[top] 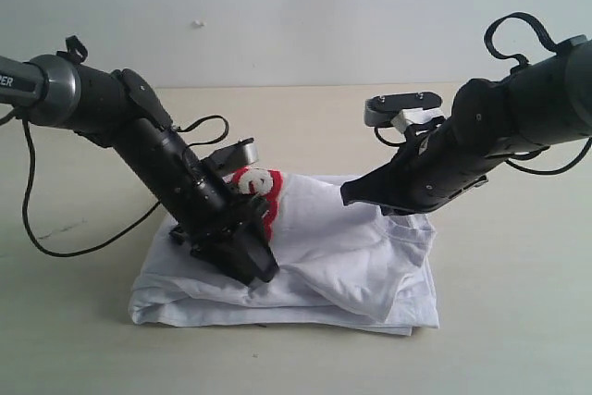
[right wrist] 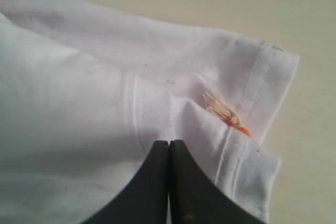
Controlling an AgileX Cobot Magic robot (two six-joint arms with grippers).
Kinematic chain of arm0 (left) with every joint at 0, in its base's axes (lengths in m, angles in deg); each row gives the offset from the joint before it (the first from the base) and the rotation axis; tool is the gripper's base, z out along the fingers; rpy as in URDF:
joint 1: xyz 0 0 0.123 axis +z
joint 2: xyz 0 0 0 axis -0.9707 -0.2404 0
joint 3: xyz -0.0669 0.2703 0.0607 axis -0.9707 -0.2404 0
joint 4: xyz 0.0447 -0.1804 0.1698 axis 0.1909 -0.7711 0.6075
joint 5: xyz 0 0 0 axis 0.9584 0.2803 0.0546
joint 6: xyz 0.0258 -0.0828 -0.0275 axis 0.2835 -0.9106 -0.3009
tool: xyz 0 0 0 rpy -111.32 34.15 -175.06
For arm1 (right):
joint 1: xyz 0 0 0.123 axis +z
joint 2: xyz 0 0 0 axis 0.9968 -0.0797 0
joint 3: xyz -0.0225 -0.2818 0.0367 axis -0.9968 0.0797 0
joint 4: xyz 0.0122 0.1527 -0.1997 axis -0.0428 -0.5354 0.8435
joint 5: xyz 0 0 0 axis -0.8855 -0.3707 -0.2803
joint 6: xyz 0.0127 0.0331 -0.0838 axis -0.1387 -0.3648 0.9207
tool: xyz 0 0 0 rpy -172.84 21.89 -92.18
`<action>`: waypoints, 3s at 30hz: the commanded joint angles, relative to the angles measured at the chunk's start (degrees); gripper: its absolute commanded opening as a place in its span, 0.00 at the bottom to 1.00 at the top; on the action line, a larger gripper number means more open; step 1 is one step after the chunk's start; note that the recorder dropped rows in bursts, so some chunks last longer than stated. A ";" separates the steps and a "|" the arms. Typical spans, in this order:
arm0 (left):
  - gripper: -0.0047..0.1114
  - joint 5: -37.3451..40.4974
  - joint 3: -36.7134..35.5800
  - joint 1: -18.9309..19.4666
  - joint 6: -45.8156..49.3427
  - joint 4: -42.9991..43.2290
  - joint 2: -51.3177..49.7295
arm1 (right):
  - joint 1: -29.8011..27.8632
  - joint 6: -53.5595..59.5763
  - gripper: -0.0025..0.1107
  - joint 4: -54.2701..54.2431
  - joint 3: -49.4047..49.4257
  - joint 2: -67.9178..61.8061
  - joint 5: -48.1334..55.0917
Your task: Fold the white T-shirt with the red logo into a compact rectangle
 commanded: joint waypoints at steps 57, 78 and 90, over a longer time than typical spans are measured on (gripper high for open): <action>0.04 2.00 -0.64 17.18 26.61 -20.22 12.97 | 0.11 0.00 0.02 4.67 26.11 39.81 1.40; 0.04 -19.97 -37.98 17.65 35.93 -31.93 60.76 | 0.11 0.00 0.02 13.34 28.14 73.80 7.14; 0.04 -30.38 -51.18 17.65 36.55 -33.66 83.07 | 0.11 0.00 0.02 11.89 28.14 82.89 17.74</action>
